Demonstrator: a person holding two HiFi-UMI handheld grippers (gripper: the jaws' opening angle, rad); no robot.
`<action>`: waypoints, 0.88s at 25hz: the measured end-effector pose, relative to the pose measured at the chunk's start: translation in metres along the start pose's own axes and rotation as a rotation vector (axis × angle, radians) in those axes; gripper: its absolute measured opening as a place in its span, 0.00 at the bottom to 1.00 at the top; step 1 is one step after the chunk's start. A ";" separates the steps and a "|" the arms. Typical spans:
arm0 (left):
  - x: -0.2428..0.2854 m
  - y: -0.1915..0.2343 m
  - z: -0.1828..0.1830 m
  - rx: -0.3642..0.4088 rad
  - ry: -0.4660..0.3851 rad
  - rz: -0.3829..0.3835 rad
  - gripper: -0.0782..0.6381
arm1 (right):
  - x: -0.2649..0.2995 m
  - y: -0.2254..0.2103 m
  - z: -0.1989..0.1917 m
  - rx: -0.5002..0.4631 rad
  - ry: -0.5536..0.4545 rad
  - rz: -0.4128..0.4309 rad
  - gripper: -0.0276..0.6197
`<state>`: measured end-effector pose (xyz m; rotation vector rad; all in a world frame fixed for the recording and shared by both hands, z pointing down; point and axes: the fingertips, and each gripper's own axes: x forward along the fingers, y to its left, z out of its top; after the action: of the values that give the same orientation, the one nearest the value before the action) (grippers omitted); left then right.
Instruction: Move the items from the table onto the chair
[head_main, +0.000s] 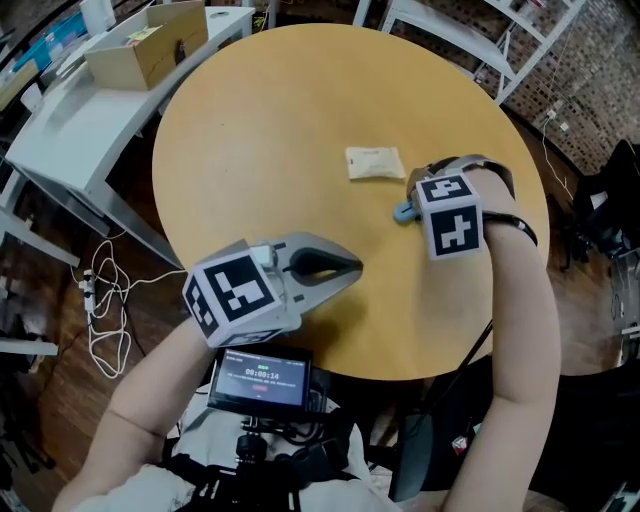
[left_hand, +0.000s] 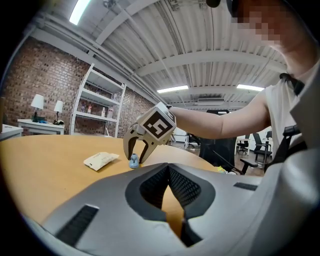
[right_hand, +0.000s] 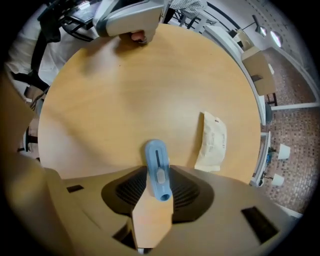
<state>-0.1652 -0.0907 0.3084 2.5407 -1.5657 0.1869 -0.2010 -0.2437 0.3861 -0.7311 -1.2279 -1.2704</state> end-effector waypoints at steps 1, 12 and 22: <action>0.000 0.000 0.000 -0.003 0.002 0.003 0.12 | 0.000 0.001 0.001 0.002 -0.001 0.017 0.25; 0.000 0.004 -0.002 -0.013 0.002 0.030 0.12 | -0.016 0.011 0.006 0.063 -0.139 -0.133 0.25; -0.001 0.016 -0.006 0.000 -0.015 0.079 0.12 | -0.110 0.022 0.034 0.565 -0.704 -0.555 0.25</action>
<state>-0.1803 -0.0955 0.3149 2.4870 -1.6730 0.1775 -0.1740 -0.1745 0.2953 -0.4258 -2.3684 -1.0141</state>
